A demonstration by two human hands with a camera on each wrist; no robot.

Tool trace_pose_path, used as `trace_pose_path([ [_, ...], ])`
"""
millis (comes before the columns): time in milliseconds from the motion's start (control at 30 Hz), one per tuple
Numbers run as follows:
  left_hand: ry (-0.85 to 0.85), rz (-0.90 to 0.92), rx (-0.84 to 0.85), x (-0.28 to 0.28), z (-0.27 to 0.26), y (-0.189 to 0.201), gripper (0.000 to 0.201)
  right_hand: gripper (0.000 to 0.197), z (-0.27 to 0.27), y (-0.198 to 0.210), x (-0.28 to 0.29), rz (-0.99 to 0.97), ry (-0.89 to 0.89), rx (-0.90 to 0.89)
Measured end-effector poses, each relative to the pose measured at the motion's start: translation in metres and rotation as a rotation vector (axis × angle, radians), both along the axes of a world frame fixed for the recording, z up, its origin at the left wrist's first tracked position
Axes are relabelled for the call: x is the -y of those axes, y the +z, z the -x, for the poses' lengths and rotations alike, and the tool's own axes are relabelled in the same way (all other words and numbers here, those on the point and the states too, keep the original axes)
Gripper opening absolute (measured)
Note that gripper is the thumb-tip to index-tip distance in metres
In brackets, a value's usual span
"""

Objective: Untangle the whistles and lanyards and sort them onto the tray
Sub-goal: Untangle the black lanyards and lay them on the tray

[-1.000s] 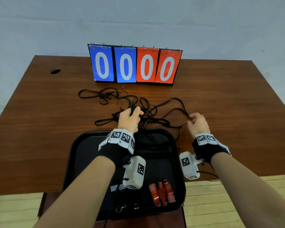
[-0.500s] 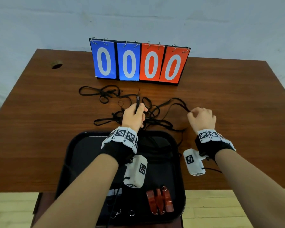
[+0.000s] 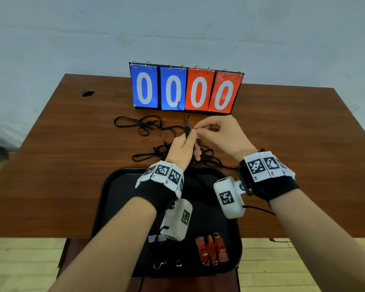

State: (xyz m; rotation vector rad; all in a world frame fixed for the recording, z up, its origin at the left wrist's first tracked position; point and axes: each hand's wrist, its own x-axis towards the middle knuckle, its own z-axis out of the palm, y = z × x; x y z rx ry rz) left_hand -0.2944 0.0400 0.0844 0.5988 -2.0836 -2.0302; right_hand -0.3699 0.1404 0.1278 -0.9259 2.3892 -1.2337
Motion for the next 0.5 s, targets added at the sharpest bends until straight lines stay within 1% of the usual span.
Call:
trace_pose_path([
  [67,-0.024,-0.075,0.002,0.004,-0.008,0.002,0.039,0.016,-0.004,0.000,0.009,0.078,-0.055,0.069],
  [100,-0.016,-0.094,0.004,0.006,-0.011,0.003,0.039,0.019,-0.006,-0.001,0.013,0.139,-0.088,0.135],
  [133,0.000,-0.115,0.006,0.009,-0.014,0.005,0.039,0.023,-0.009,-0.003,0.017,0.216,-0.125,0.231],
  [200,0.057,-0.186,0.004,0.015,-0.017,0.010,0.039,0.035,-0.020,-0.009,0.024,0.362,-0.177,0.488],
  [233,0.088,-0.223,-0.006,0.018,-0.017,0.014,0.039,0.041,-0.028,-0.012,0.028,0.381,-0.152,0.604],
  [267,0.116,-0.252,-0.025,0.022,-0.018,0.019,0.039,0.046,-0.039,-0.014,0.032,0.361,-0.090,0.690],
  [333,0.157,-0.261,-0.069,0.031,-0.018,0.030,0.038,0.049,-0.059,-0.019,0.042,0.357,0.049,0.828],
  [367,0.176,-0.246,-0.080,0.037,-0.019,0.035,0.038,0.050,-0.067,-0.021,0.047,0.349,0.076,0.882],
  [400,0.197,-0.229,-0.080,0.043,-0.019,0.041,0.038,0.051,-0.072,-0.023,0.051,0.318,0.095,0.901],
  [433,0.221,-0.225,-0.076,0.048,-0.020,0.045,0.038,0.052,-0.075,-0.025,0.052,0.263,0.124,0.868],
  [500,0.273,-0.257,-0.077,0.062,-0.025,0.050,0.038,0.049,-0.075,-0.031,0.050,0.147,0.207,0.705],
])
